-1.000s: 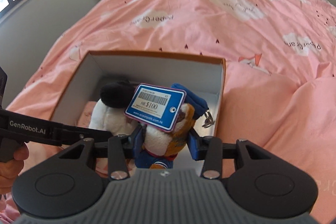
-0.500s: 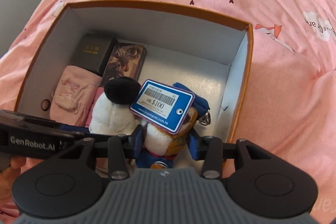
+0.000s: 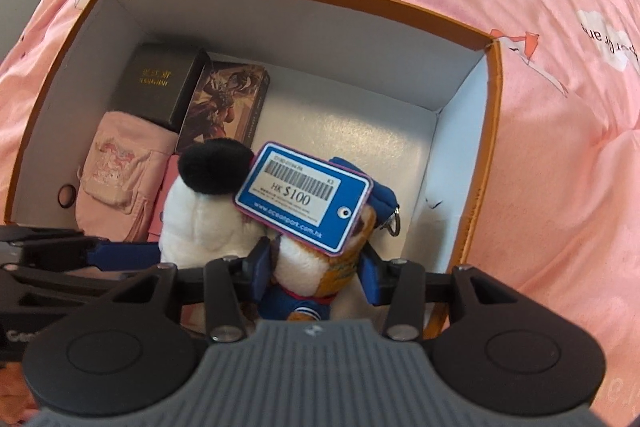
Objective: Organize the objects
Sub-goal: 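Lower both plush toys into the orange box and open both tools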
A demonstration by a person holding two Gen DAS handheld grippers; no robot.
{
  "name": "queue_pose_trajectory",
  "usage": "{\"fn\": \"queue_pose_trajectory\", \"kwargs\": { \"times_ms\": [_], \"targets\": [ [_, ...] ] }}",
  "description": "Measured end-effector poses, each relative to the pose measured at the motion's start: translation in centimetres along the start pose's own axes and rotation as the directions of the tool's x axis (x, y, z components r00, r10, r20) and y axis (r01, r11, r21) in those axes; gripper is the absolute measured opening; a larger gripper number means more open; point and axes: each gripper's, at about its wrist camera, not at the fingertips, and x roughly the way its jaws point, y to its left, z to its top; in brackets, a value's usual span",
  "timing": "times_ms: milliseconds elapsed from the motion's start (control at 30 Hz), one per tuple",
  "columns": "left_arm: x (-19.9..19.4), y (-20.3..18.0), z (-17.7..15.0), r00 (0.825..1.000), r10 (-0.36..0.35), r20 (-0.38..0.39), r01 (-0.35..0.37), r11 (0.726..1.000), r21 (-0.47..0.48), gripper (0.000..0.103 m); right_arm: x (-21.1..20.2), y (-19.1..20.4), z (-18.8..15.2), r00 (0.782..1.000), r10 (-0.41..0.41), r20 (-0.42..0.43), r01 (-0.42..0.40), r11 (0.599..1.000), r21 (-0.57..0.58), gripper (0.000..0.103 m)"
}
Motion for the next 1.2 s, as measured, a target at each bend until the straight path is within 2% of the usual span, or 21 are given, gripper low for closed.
{"fn": "queue_pose_trajectory", "kwargs": {
  "times_ms": [133, 233, 367, 500, 700, 967, 1200],
  "targets": [
    [-1.0, -0.5, 0.0, 1.0, -0.01, 0.023, 0.009, 0.999, 0.043, 0.057, 0.1, 0.5, -0.3, 1.0, -0.025, 0.01, 0.026, 0.999, -0.024, 0.051],
    [-1.1, -1.0, 0.0, 0.999, 0.003, 0.034, -0.006, 0.996, 0.085, 0.04, -0.2, 0.1, -0.4, 1.0, -0.006, 0.017, 0.007, 1.0, -0.023, 0.052],
    [-0.4, -1.1, 0.0, 1.0, 0.02, 0.011, -0.021, 0.994, 0.107, 0.026, -0.4, 0.2, -0.7, 1.0, -0.014, 0.022, 0.016, 0.996, -0.088, 0.053],
    [0.5, -1.1, -0.4, 0.999, 0.035, -0.012, -0.033, 0.992, 0.119, 0.025, -0.6, -0.2, -1.2, 0.999, 0.01, 0.043, -0.002, 0.983, -0.185, 0.05],
    [1.3, -2.1, -0.9, 0.995, 0.092, -0.022, -0.087, 0.982, 0.169, 0.025, 0.0, 0.0, -1.3, 0.999, 0.004, 0.033, 0.004, 0.971, -0.239, 0.044],
    [1.0, -2.5, -1.5, 0.994, 0.105, -0.012, -0.101, 0.975, 0.199, 0.029, 0.6, 0.6, -1.7, 0.998, -0.029, 0.057, 0.043, 0.961, -0.272, 0.047],
    [-0.4, -2.8, -1.6, 0.995, 0.095, 0.021, -0.097, 0.973, 0.211, 0.032, -0.4, 0.2, -2.2, 0.995, -0.045, 0.088, 0.064, 0.972, -0.226, 0.05]
  ]
}}
